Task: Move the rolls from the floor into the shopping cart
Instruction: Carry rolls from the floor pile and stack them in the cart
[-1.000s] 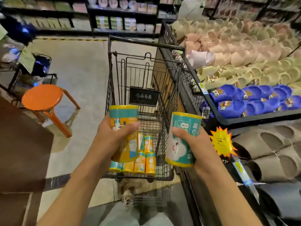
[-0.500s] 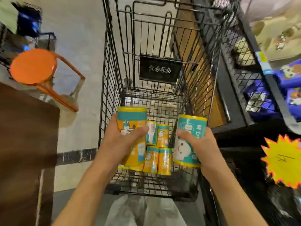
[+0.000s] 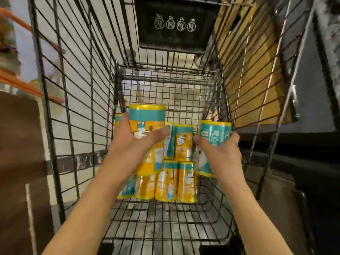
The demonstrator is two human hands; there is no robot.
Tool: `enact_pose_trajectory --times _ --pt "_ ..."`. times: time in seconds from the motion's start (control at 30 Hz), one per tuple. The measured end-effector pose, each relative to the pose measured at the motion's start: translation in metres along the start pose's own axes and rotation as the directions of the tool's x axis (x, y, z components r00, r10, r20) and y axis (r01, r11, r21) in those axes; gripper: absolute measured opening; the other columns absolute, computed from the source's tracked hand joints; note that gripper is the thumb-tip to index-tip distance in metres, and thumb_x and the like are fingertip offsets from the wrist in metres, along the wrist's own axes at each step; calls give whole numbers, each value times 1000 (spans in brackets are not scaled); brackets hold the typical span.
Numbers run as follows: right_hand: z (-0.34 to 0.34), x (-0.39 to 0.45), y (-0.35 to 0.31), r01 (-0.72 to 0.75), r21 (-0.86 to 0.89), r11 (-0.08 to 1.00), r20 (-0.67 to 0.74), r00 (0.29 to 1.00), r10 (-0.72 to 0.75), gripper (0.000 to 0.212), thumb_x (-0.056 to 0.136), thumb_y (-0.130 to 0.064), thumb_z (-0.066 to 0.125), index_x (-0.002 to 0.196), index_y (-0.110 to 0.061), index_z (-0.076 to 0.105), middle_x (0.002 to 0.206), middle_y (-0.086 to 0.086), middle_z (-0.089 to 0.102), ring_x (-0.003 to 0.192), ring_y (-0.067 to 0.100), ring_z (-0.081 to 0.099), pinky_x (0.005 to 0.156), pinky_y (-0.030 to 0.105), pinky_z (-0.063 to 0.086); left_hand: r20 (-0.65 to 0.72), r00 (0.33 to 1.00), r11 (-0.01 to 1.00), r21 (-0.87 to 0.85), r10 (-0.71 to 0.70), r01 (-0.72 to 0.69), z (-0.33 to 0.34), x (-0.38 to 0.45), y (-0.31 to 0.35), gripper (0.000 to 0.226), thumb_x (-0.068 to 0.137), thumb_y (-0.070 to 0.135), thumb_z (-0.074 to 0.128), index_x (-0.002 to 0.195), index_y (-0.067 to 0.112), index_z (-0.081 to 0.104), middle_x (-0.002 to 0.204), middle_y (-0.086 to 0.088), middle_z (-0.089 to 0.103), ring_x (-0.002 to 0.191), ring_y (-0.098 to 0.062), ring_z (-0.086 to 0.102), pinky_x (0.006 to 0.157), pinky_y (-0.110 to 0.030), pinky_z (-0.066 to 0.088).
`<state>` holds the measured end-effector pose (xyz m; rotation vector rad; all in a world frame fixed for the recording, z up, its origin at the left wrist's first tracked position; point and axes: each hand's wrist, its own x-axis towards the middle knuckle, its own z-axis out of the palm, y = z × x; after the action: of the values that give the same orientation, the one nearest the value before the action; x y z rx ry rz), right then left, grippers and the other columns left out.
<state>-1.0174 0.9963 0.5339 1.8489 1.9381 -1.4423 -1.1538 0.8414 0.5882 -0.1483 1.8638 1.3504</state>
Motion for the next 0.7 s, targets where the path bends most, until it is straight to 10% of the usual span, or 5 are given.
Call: enact_pose_trajectory --times 0.7 --pt "79 66 20 -203 -405 892 -162 975 149 102 93 -62 58 161 -11 0 165 20 17 140 43 38 109 53 35 48 998 997 -58 -50 52 -15 54 -9 61 73 22 88 125 18 57 107 -7 75 96 -24 75 82 -50 62"
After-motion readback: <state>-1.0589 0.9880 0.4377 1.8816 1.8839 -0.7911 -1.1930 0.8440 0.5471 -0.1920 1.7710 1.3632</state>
